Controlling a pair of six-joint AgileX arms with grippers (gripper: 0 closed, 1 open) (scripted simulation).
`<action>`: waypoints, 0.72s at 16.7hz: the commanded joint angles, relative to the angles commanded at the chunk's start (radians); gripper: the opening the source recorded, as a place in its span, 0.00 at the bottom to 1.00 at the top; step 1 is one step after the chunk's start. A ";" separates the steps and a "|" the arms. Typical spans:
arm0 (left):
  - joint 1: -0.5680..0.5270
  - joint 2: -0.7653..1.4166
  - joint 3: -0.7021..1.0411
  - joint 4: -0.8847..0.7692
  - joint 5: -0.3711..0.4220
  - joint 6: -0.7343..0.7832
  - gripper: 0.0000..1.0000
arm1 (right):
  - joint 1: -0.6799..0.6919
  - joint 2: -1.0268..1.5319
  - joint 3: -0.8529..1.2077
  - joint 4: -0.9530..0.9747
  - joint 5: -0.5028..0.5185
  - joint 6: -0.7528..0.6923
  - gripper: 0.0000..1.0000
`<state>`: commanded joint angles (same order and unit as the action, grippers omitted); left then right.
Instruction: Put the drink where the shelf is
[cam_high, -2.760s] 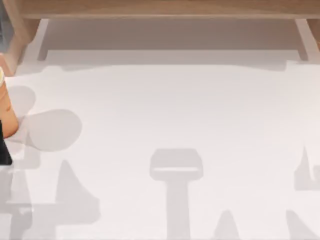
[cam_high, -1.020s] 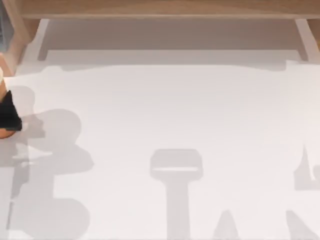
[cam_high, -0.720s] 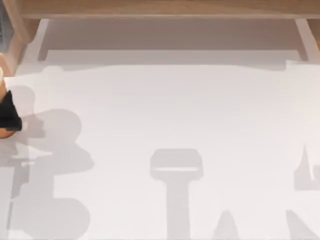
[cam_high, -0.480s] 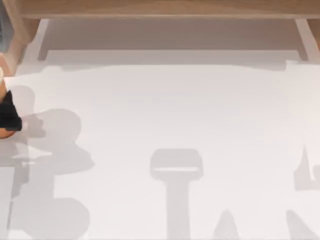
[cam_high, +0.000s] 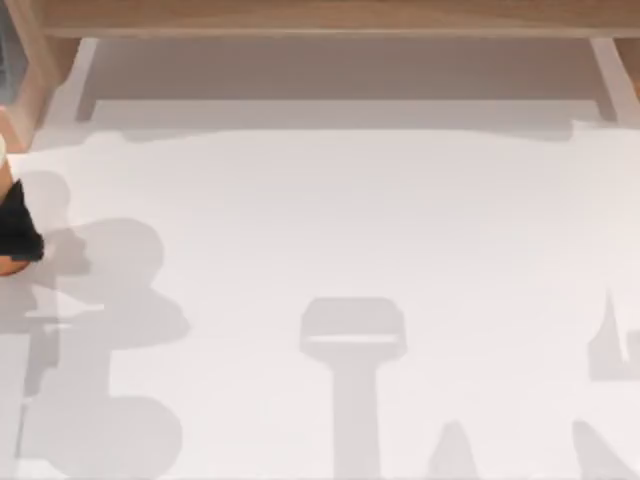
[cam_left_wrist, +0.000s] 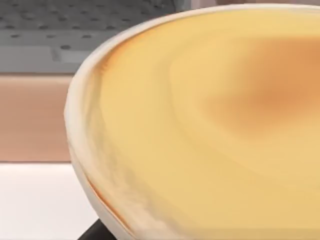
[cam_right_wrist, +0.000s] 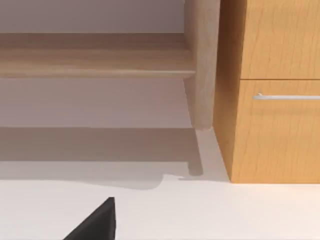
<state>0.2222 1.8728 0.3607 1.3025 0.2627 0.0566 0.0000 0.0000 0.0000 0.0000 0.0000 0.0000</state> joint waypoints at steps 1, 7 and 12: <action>0.000 -0.014 0.001 -0.015 0.000 0.000 0.00 | 0.000 0.000 0.000 0.000 0.000 0.000 1.00; 0.000 -0.046 0.001 -0.051 -0.001 0.002 0.00 | 0.000 0.000 0.000 0.000 0.000 0.000 1.00; -0.052 -0.089 0.069 -0.072 -0.005 -0.048 0.00 | 0.000 0.000 0.000 0.000 0.000 0.000 1.00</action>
<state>0.1700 1.7841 0.4301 1.2305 0.2574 0.0084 0.0000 0.0000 0.0000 0.0000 0.0000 0.0000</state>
